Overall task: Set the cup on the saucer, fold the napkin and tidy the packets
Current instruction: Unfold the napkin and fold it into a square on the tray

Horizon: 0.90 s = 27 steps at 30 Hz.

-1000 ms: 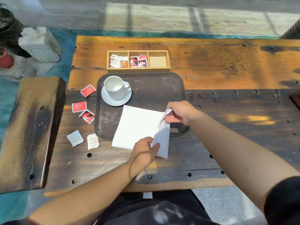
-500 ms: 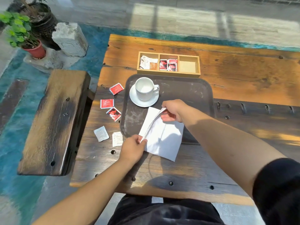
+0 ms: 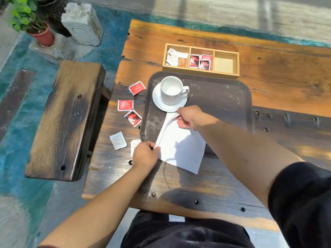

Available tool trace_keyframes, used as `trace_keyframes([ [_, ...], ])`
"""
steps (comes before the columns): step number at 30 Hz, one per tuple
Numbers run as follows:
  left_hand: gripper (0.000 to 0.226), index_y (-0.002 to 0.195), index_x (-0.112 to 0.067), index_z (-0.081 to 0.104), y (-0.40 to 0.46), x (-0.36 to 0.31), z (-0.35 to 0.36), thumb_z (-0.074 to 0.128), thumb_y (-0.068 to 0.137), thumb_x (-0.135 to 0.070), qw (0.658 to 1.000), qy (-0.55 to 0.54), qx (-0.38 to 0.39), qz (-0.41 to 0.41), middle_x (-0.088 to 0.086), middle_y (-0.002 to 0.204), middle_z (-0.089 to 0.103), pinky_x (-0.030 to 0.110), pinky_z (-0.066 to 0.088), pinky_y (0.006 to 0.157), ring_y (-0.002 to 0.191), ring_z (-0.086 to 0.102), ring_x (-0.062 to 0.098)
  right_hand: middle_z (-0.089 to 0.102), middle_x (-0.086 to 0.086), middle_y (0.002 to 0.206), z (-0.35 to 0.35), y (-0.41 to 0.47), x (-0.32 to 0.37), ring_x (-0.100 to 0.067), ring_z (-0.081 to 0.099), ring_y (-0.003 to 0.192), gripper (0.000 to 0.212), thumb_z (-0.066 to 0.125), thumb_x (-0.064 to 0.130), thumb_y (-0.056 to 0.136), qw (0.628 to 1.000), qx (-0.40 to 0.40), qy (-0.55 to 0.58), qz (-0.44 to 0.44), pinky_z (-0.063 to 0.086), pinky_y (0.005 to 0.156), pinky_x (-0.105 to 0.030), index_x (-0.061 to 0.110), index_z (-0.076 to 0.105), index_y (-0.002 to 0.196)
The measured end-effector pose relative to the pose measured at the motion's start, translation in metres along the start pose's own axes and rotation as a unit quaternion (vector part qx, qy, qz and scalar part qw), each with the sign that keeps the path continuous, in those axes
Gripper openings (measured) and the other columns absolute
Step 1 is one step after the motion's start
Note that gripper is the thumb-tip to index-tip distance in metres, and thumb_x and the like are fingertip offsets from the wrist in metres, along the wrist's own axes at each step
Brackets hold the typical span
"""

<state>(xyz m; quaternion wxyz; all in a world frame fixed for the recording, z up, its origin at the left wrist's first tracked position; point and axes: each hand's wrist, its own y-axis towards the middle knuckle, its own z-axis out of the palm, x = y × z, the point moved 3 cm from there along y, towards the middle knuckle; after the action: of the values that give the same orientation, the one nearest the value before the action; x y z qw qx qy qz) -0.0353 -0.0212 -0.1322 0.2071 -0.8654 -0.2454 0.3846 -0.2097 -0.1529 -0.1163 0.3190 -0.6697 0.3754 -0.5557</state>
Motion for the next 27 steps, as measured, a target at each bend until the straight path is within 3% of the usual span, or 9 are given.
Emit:
trace_keyframes([
  [3,0.01,0.09,-0.021,0.067,-0.001,0.003,-0.001,0.067,0.08,-0.019,1.0,-0.018,0.001,-0.005,-0.006,0.083,0.069,0.025,0.044,0.069,0.077,0.064,0.017,0.032,-0.002,0.06,0.002,-0.004,-0.005,-0.016,0.029,0.047,0.02,0.053,0.015,0.093,0.999,0.048,-0.001,-0.02,0.032,0.05,-0.025,0.017,0.044,0.075],
  [8,0.013,0.085,-0.024,0.063,-0.002,0.003,-0.002,0.067,0.076,-0.016,0.999,-0.039,0.016,-0.002,-0.009,0.078,0.065,0.024,0.042,0.06,0.074,0.062,0.014,0.032,-0.002,0.064,-0.012,-0.02,-0.017,-0.017,0.026,0.05,0.027,0.052,0.02,0.092,0.991,0.092,-0.032,-0.087,0.027,0.049,-0.027,0.022,0.036,0.07],
  [10,0.013,0.083,-0.026,0.061,-0.004,0.002,-0.003,0.068,0.076,-0.017,0.999,-0.032,0.023,0.001,-0.009,0.079,0.065,0.024,0.042,0.061,0.075,0.063,0.013,0.044,-0.003,0.064,-0.028,-0.033,-0.026,-0.019,0.037,0.054,0.025,0.051,0.021,0.089,0.974,0.06,-0.14,-0.166,0.034,0.053,-0.03,0.02,0.044,0.065],
  [12,0.014,0.082,-0.028,0.06,-0.005,0.002,-0.003,0.069,0.076,-0.019,0.999,-0.024,0.026,0.002,-0.009,0.077,0.065,0.024,0.042,0.061,0.075,0.063,0.012,0.049,-0.002,0.064,-0.045,-0.046,-0.042,-0.017,0.043,0.062,0.021,0.045,0.018,0.083,0.93,0.036,-0.272,-0.245,0.038,0.059,-0.031,0.016,0.048,0.062],
  [15,0.017,0.083,-0.028,0.058,-0.007,0.001,-0.002,0.07,0.076,-0.018,0.999,-0.032,0.035,-0.006,-0.008,0.078,0.065,0.022,0.041,0.059,0.074,0.062,0.01,0.067,-0.002,0.092,-0.073,-0.058,-0.076,-0.018,0.057,0.086,0.02,0.048,0.012,0.092,0.868,0.014,-0.384,-0.314,0.047,0.079,-0.032,0.014,0.067,0.086],
  [18,0.019,0.086,-0.027,0.061,-0.011,0.002,0.002,0.071,0.075,-0.014,0.998,-0.044,0.045,-0.004,-0.005,0.08,0.067,0.02,0.04,0.061,0.076,0.063,0.013,0.062,0.001,0.119,-0.097,-0.063,-0.107,-0.018,0.055,0.11,0.029,0.045,0.012,0.098,0.808,0.01,-0.485,-0.334,0.045,0.096,-0.031,0.018,0.065,0.118],
  [21,0.021,0.088,-0.024,0.065,-0.017,0.001,0.004,0.073,0.074,-0.011,0.996,-0.07,0.058,0.001,-0.001,0.086,0.068,0.025,0.045,0.069,0.079,0.063,0.016,0.061,-0.001,0.126,-0.111,-0.06,-0.131,-0.02,0.055,0.117,0.035,0.046,0.006,0.095,0.772,0.014,-0.54,-0.335,0.049,0.094,-0.032,0.02,0.063,0.121],
  [24,0.022,0.091,-0.017,0.067,-0.022,-0.001,0.004,0.074,0.074,-0.005,0.992,-0.093,0.079,-0.004,0.007,0.086,0.069,0.034,0.053,0.074,0.072,0.063,0.021,0.055,0.003,0.131,-0.118,-0.055,-0.145,-0.018,0.052,0.122,0.037,0.055,0.016,0.093,0.757,0.013,-0.556,-0.345,0.049,0.094,-0.03,0.024,0.055,0.129],
  [27,0.022,0.098,-0.006,0.066,-0.026,-0.006,0.006,0.073,0.078,0.003,0.984,-0.139,0.108,-0.034,0.011,0.072,0.063,0.025,0.053,0.053,0.055,0.056,0.019,0.048,0.002,0.142,-0.116,-0.048,-0.156,-0.02,0.044,0.13,0.051,0.062,0.026,0.09,0.709,0.026,-0.598,-0.374,0.045,0.105,-0.038,0.024,0.046,0.138],
])
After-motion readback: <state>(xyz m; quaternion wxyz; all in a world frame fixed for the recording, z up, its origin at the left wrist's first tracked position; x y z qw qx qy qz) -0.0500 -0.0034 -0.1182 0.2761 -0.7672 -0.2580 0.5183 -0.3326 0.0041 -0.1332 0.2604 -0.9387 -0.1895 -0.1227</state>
